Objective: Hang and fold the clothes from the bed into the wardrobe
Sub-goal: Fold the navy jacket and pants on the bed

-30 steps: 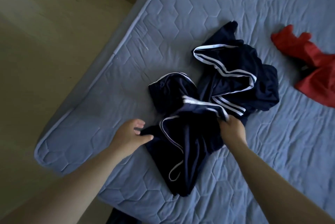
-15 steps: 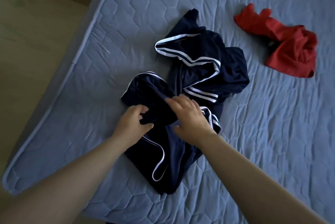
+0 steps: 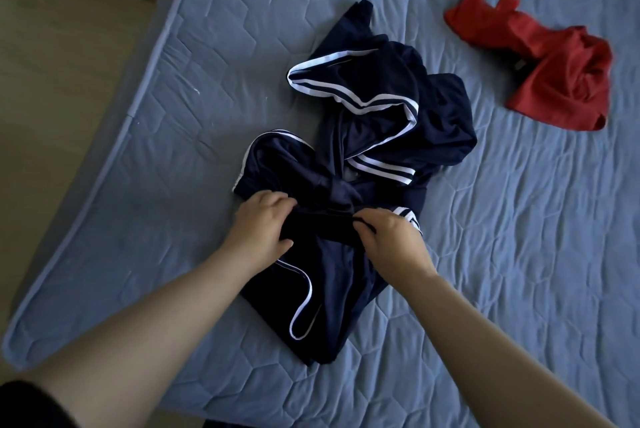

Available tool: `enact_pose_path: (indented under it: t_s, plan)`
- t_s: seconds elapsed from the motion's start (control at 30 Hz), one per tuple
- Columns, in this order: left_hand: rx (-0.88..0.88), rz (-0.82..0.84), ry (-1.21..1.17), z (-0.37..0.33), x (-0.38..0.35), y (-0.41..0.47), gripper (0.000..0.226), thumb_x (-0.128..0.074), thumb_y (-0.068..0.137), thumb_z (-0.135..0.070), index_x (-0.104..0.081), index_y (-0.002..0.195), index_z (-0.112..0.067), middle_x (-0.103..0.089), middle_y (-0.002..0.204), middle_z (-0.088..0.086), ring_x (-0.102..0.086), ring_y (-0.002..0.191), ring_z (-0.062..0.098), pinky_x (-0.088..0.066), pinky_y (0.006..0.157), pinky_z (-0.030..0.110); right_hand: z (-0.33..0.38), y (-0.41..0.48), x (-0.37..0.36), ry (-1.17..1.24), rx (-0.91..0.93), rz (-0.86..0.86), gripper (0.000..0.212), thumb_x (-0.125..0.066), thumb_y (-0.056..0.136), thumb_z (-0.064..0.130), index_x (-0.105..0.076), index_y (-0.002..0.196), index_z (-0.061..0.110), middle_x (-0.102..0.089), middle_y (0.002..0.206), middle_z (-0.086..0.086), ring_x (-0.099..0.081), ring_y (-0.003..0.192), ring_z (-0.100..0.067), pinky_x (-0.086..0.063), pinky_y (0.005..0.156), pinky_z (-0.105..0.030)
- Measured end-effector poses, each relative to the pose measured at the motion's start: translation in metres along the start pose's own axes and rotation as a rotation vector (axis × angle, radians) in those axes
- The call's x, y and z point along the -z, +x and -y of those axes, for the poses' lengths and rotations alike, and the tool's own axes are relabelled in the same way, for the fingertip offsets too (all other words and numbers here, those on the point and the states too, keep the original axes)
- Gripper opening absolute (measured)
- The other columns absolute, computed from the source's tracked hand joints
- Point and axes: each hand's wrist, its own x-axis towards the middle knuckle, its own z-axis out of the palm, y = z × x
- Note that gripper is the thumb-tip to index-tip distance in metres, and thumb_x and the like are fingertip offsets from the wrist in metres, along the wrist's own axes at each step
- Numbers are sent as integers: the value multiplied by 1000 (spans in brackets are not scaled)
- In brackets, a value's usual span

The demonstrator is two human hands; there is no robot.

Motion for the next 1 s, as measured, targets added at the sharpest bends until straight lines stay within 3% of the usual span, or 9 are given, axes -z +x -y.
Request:
enact_pose_path:
  t_s: [0.13, 0.27, 0.43, 0.6, 0.67, 0.73, 0.83, 0.93, 1.0]
  plan:
    - [33, -22, 126, -6, -4, 15, 61, -66, 83, -38, -44, 138, -25, -40, 143, -5, -25, 139, 24, -22, 112, 44, -23, -22, 7, 93, -93, -87, 16, -54, 96, 19, -68, 102, 13, -68, 92, 1, -61, 83, -17, -51, 71, -34]
    - [7, -83, 173, -14, -4, 22, 35, -64, 83, -27, -59, 117, -21, -53, 120, 0, -40, 120, 27, -31, 100, 38, -52, -38, 14, 144, -206, -126, 18, -53, 96, 15, -68, 106, 11, -66, 94, 1, -60, 81, -16, -49, 71, -29]
    - [-1, -185, -20, -24, -5, 12, 28, -55, 78, 8, -62, 101, -7, -51, 109, 8, -41, 106, 30, -34, 83, 28, -68, -53, 16, 155, -359, -105, 21, -48, 91, 3, -64, 102, 12, -61, 97, 0, -56, 83, -16, -48, 69, -32]
    - [-40, -187, -101, -29, 24, 2, 24, -57, 73, 9, -63, 88, -9, -53, 93, 3, -51, 84, 25, -45, 73, 37, -73, -58, 24, 359, -663, -48, 18, -42, 91, 5, -56, 100, 12, -63, 89, -7, -66, 74, -25, -52, 62, -37]
    - [-33, -180, -146, -35, 39, -2, 24, -57, 73, 7, -62, 87, -12, -50, 91, -2, -49, 75, 17, -42, 68, 30, -69, -61, 34, 462, -706, -110, 18, -41, 90, 3, -56, 92, 13, -66, 83, -6, -69, 71, -26, -57, 65, -41]
    - [-17, -225, -214, -45, 56, -6, 27, -58, 71, 9, -64, 85, -12, -49, 90, -3, -45, 67, 11, -34, 61, 15, -62, -63, 51, 486, -680, -198, 21, -44, 86, 1, -56, 83, 17, -67, 75, -2, -69, 70, -28, -58, 68, -43]
    - [-10, -284, -305, -65, 91, -19, 31, -59, 65, 17, -65, 81, -8, -50, 93, 4, -46, 66, 9, -34, 63, 3, -49, -72, 90, 506, -651, -322, 28, -48, 83, 1, -59, 74, 25, -64, 71, 4, -67, 68, -29, -56, 65, -40]
    - [20, -354, -361, -89, 134, -33, 29, -60, 64, 16, -63, 75, -10, -50, 95, 1, -45, 70, 0, -32, 67, -2, -38, -83, 140, 548, -680, -392, 22, -54, 84, 5, -67, 74, 20, -67, 71, 1, -66, 68, -21, -56, 66, -34]
    - [42, -385, -413, -112, 172, -44, 28, -63, 66, 11, -63, 71, -16, -54, 89, -3, -50, 72, 0, -35, 64, 0, -27, -95, 181, 563, -681, -454, 18, -56, 85, 8, -69, 74, 13, -68, 65, -4, -66, 59, -13, -54, 58, -27]
